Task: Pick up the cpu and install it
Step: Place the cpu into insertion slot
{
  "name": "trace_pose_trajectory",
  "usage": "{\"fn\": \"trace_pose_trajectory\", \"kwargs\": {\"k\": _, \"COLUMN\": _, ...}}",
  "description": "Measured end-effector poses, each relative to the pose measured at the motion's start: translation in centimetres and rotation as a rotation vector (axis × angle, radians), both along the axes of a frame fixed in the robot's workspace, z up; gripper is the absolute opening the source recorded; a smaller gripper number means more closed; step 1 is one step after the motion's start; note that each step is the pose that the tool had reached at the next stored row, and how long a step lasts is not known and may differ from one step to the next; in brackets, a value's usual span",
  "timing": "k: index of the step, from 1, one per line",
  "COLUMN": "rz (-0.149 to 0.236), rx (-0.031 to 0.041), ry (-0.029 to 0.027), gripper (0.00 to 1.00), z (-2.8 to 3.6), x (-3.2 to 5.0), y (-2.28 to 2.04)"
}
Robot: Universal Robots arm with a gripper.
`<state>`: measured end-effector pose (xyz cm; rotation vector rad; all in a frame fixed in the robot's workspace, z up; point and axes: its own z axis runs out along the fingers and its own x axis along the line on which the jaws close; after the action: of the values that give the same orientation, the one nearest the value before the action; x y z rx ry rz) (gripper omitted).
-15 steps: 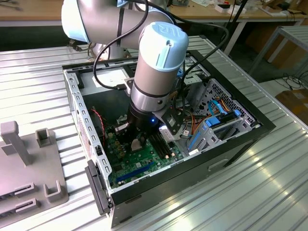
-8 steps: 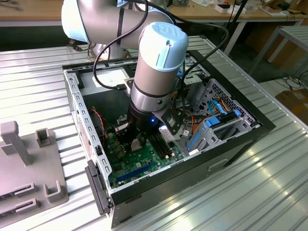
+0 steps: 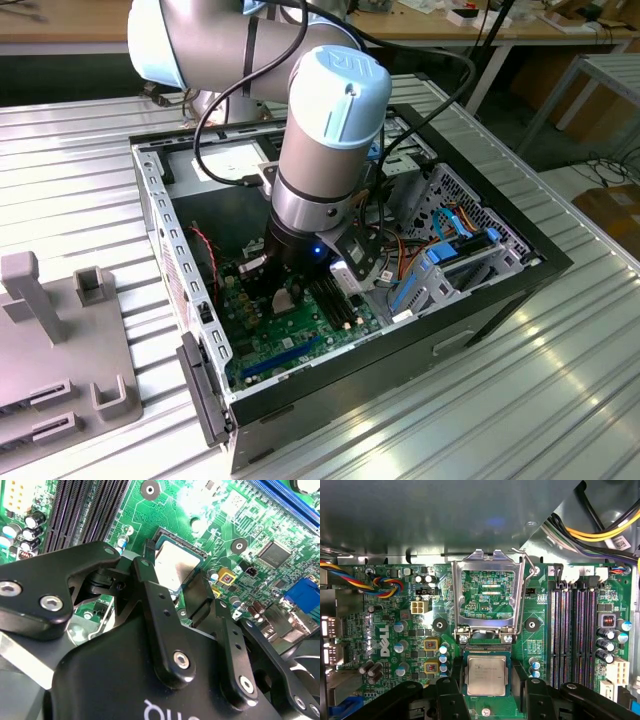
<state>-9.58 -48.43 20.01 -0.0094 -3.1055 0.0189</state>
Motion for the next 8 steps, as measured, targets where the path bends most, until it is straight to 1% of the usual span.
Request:
{"fn": "trace_pose_trajectory", "kwargs": {"k": 4, "rz": 0.000, "rx": 0.0001, "ry": 0.0000, "gripper": 0.47, "z": -0.03, "x": 0.00, "y": 0.00}}
{"fn": "trace_pose_trajectory", "kwargs": {"k": 5, "rz": 0.000, "rx": 0.0000, "ry": 0.0000, "gripper": 0.49, "z": -0.04, "x": 0.00, "y": 0.00}}
{"fn": "trace_pose_trajectory", "kwargs": {"k": 6, "rz": 0.000, "rx": 0.0001, "ry": 0.0000, "gripper": 0.55, "z": -0.05, "x": 0.00, "y": 0.00}}
{"fn": "trace_pose_trajectory", "kwargs": {"k": 8, "rz": 0.000, "rx": 0.0000, "ry": -0.0001, "gripper": 0.55, "z": -0.06, "x": 0.00, "y": 0.00}}
